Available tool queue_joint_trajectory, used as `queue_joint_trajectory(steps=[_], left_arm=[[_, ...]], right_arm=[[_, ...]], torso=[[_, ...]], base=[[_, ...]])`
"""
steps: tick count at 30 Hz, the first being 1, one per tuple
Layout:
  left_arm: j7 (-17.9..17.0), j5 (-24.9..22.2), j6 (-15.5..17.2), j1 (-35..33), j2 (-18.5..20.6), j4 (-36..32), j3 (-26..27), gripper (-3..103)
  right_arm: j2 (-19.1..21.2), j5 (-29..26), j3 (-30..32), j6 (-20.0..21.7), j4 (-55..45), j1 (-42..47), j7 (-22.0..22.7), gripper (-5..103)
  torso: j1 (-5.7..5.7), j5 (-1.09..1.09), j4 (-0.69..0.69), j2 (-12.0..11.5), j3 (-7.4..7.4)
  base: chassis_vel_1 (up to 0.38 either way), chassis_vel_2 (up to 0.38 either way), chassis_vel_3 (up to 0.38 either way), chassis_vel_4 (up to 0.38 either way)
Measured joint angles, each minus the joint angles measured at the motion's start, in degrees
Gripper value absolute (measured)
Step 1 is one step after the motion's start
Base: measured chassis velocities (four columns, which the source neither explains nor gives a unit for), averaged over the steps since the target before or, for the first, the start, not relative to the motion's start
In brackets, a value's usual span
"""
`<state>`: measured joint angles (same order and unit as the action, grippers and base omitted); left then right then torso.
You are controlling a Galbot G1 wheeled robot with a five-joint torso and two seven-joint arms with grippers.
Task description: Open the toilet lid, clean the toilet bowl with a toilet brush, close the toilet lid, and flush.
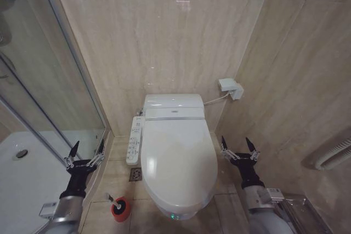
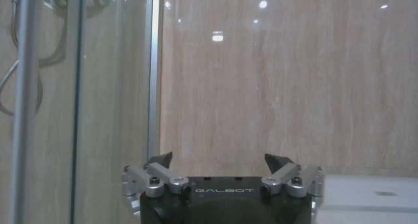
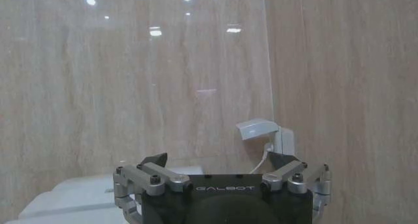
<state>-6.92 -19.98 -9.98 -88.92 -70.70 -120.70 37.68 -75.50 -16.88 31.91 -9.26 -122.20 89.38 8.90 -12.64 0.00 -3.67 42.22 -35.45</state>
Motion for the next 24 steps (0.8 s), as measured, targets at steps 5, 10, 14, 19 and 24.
queue_joint_trajectory(steps=[5, 10, 14, 19, 24], left_arm=[[-2.0, -1.8, 8.7, 5.4, 0.7, 0.4, -1.8, 100], [-3.9, -3.4, 17.0, 10.5, 1.5, 0.7, -3.5, 100], [-5.3, -4.7, 22.8, 14.2, 2.0, 0.9, -4.7, 100], [-6.7, -5.9, 28.8, 18.0, 2.5, 1.2, -5.9, 100], [-6.8, -6.0, 29.3, 18.3, 2.5, 1.2, -6.0, 100]], right_arm=[[0.0, 0.0, 0.0, 0.0, 0.0, 0.0, 0.0, 100], [0.0, 0.0, 0.0, 0.0, 0.0, 0.0, 0.0, 100], [0.0, 0.0, 0.0, 0.0, 0.0, 0.0, 0.0, 100], [0.0, 0.0, 0.0, 0.0, 0.0, 0.0, 0.0, 100], [0.0, 0.0, 0.0, 0.0, 0.0, 0.0, 0.0, 100]], torso=[[-0.01, 0.0, 0.0, 0.0, 0.0], [-0.01, 0.0, 0.0, 0.0, 0.0], [-0.01, 0.0, 0.0, 0.0, 0.0], [-0.01, 0.0, -0.02, 0.0, 0.0], [-0.01, 0.0, 0.02, 0.0, 0.0]], base=[[0.0, 0.0, 0.0, 0.0], [0.0, 0.0, 0.0, 0.0], [0.0, 0.0, 0.0, 0.0], [0.0, 0.0, 0.0, 0.0], [0.0, 0.0, 0.0, 0.0]])
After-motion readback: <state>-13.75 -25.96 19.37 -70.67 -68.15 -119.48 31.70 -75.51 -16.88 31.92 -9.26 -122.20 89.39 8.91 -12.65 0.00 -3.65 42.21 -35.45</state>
